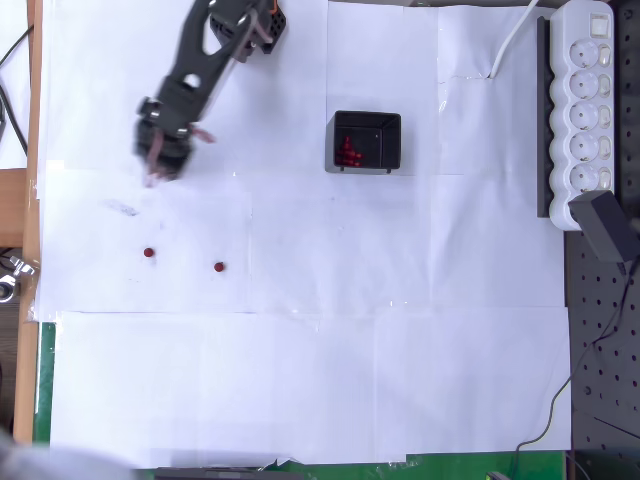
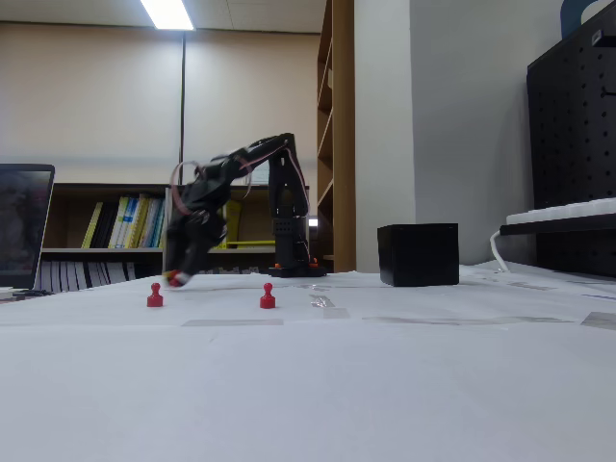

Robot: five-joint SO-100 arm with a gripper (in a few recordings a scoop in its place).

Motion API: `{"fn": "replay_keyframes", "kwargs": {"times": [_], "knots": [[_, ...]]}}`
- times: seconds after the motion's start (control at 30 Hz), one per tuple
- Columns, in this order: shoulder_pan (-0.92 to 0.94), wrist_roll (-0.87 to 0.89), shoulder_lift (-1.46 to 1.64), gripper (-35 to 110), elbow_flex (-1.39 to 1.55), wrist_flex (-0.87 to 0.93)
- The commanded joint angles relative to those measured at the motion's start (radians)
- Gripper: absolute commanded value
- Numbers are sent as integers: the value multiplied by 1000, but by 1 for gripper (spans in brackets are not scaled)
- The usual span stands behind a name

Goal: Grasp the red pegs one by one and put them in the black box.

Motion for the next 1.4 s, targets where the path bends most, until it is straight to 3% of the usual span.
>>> {"fn": "replay_keyframes", "kwargs": {"times": [0.0, 0.23, 0.47, 0.87, 1.17, 1.37], "knots": [[-291, -216, -104, 0, 229, 359], [-767, -597, -84, 0, 588, 446], [-1074, -801, 67, 0, 706, 385], [-1039, -805, 170, 3, 379, 55], [-1025, -744, 186, 21, 407, 135], [-948, -764, 69, 23, 755, 307]]}}
